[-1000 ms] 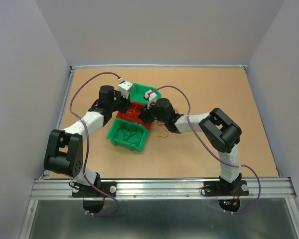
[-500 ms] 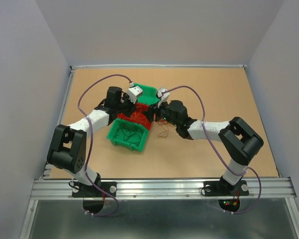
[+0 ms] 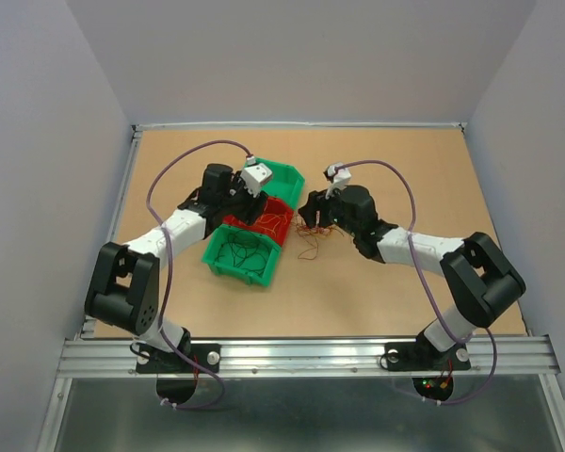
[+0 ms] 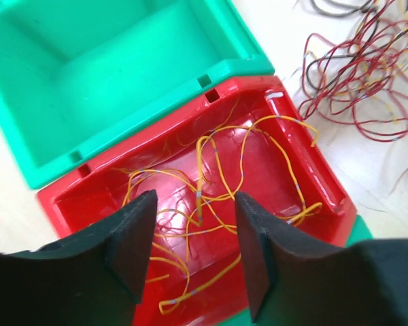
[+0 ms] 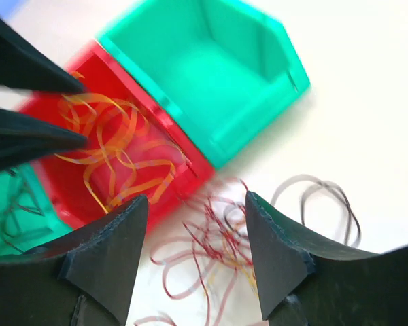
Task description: Untangle the cables
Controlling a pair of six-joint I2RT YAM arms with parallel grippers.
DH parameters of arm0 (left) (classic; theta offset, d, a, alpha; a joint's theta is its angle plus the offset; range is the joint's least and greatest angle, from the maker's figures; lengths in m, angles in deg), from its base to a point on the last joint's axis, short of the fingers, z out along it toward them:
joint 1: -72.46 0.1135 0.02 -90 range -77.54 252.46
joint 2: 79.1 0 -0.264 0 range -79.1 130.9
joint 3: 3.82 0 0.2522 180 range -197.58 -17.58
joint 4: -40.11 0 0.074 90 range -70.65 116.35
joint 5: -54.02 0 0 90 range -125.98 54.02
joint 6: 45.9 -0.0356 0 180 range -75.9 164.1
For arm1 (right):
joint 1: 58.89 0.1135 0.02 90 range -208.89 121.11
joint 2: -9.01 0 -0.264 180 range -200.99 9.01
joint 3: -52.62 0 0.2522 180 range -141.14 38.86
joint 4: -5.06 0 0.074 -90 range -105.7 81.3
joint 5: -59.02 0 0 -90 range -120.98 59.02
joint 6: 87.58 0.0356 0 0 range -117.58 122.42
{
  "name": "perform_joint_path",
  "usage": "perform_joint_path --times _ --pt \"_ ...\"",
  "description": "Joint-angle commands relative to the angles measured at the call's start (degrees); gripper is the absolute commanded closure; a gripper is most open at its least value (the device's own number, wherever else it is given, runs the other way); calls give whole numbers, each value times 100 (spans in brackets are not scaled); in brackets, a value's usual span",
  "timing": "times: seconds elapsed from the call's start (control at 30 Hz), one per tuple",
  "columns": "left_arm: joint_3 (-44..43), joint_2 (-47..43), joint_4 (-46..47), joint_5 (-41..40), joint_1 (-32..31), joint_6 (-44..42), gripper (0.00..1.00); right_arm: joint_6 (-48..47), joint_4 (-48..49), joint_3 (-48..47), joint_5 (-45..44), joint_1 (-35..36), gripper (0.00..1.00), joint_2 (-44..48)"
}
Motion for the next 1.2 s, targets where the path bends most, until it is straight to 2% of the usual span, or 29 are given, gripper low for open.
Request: perform_joint_path --times 0.0,0.1,0.23,0.37,0.4,0.47,0.5,0.57,0.6,0.7,0.9,1.0,1.17 --pt "194 -683 445 54 10 18 35 -84 -1344 -333 -500 38 35 113" --pt "300 -911 550 89 10 35 34 -163 -1485 -227 -705 29 35 228" --pt "467 -1219 718 98 18 71 34 -251 -1547 -227 -485 29 35 219" --pt "738 -1553 972 264 10 62 33 -286 -1538 -446 -459 -24 37 -210" --pt "774 -1606 1060 422 10 53 27 -304 -1538 -621 -441 -50 41 -525" --pt "845 -1729 1104 546 -43 -8 24 -321 -1547 -789 -354 -112 50 -799" --pt "871 -1755 1139 581 -95 -43 23 -339 -1547 -868 -170 -147 70 -922" --pt "854 -1721 1183 459 -376 -70 23 -321 -1538 -931 -12 -182 96 -959" --pt "793 -1686 1253 363 -508 -61 23 -374 -1538 -861 68 -191 99 -837" --pt "477 -1510 1403 90 -939 140 23 -295 -1179 -185 157 -191 99 111" --pt "-131 -886 2482 555 -1334 808 23 -172 -1099 1027 297 -173 99 2332" --pt "228 -727 3018 862 -1501 870 24 -189 -1134 1388 499 -182 100 3090" --pt "1168 -903 3828 1266 -1546 669 24 -242 -1222 1680 517 -182 99 3839"
